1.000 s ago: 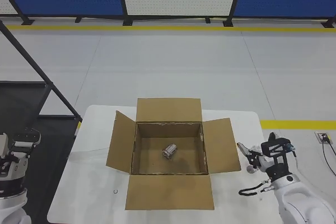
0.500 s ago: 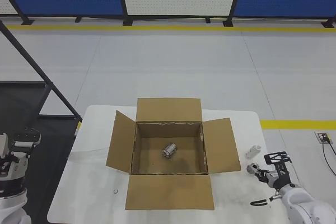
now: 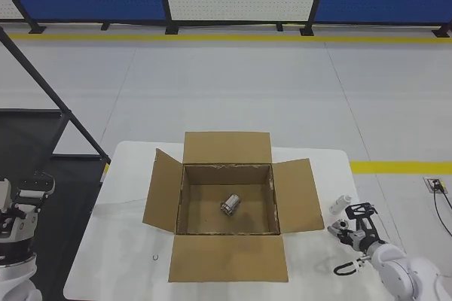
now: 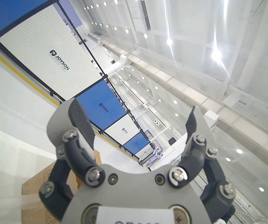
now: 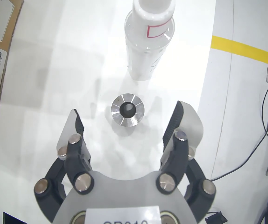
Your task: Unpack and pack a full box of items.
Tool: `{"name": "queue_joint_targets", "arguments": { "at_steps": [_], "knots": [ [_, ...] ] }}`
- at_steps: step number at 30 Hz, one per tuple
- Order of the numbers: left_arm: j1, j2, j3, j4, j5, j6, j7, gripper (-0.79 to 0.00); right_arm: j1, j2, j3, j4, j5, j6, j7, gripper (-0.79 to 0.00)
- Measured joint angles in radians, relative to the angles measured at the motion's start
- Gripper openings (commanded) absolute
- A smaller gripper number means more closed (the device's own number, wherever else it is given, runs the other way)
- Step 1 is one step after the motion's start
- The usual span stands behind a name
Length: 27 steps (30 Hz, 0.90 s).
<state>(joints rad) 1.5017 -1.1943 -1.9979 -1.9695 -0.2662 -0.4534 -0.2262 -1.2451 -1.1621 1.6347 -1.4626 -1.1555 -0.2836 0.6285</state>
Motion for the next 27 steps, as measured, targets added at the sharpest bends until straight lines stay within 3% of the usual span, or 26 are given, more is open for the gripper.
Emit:
{"name": "queue_joint_targets", "arguments": {
  "at_steps": [3,6,15,21,27],
  "knots": [
    [0.000,0.000,0.000,0.000,0.000,0.000,0.000,0.000,0.029,0.001,-0.014,0.038,0.012,-0.009,0.020,-0.440],
    [0.000,0.000,0.000,0.000,0.000,0.000,0.000,0.000,0.055,0.001,-0.024,0.068,0.019,-0.005,0.024,-0.785],
    [0.000,0.000,0.000,0.000,0.000,0.000,0.000,0.000,-0.001,0.006,0.019,-0.062,0.038,0.032,-0.102,-0.785],
    [0.000,0.000,0.000,0.000,0.000,0.000,0.000,0.000,-0.093,0.002,0.063,-0.305,0.093,0.124,-0.207,-0.785],
    [0.000,0.000,0.000,0.000,0.000,0.000,0.000,0.000,-0.111,-0.003,-0.008,-0.521,0.040,0.163,-0.218,-0.785]
  ]
}}
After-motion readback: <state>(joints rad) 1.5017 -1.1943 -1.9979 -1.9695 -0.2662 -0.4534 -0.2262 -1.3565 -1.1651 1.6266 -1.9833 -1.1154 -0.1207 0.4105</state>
